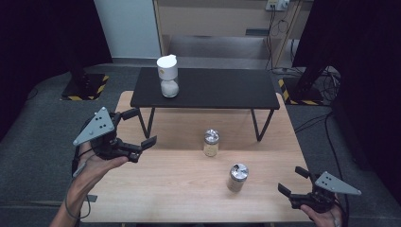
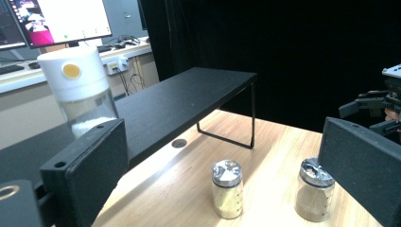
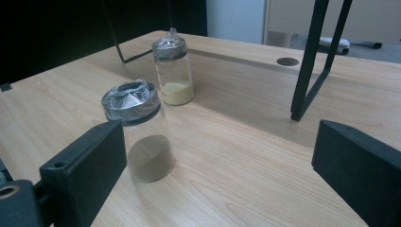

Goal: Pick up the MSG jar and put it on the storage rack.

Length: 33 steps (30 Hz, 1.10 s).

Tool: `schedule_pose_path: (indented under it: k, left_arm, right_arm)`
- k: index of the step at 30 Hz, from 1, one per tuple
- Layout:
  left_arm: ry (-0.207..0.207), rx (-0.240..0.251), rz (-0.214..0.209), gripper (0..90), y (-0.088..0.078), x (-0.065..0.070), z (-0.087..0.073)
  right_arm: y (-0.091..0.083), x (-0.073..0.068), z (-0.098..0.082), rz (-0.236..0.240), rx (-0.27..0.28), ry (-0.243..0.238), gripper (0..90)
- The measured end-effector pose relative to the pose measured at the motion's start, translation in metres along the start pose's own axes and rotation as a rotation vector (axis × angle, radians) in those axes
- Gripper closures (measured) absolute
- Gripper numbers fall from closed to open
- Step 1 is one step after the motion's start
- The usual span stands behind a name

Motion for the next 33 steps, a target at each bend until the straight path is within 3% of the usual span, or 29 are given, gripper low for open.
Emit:
schedule_pose_path:
  k: [7, 17, 33]
  left_arm:
    - [0.001, -0.017, 0.012, 1.1, -0.008, 0.007, -0.019]
    - [-0.05, -0.019, 0.031, 0.9, -0.02, 0.011, -0.058]
    - [-0.075, -0.048, 0.05, 1.4, -0.033, 0.016, -0.095]
  right_arm:
    - [0.0, 0.0, 0.0, -0.001, -0.001, -0.002, 4.4]
    - [0.0, 0.0, 0.0, -0.002, 0.0, -0.003, 4.4]
    - [0.0, -0.001, 0.0, -0.001, -0.001, -0.006, 4.4]
Point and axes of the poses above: each handheld gripper's, and its own axes: y roughly forward along the jaws, z roughly out of its top, x roughly to its right, the point moved 5 cm from there along y, roughly forward along the jaws, and after that the axes turned 13 degrees about x, right-handed, at the moved point
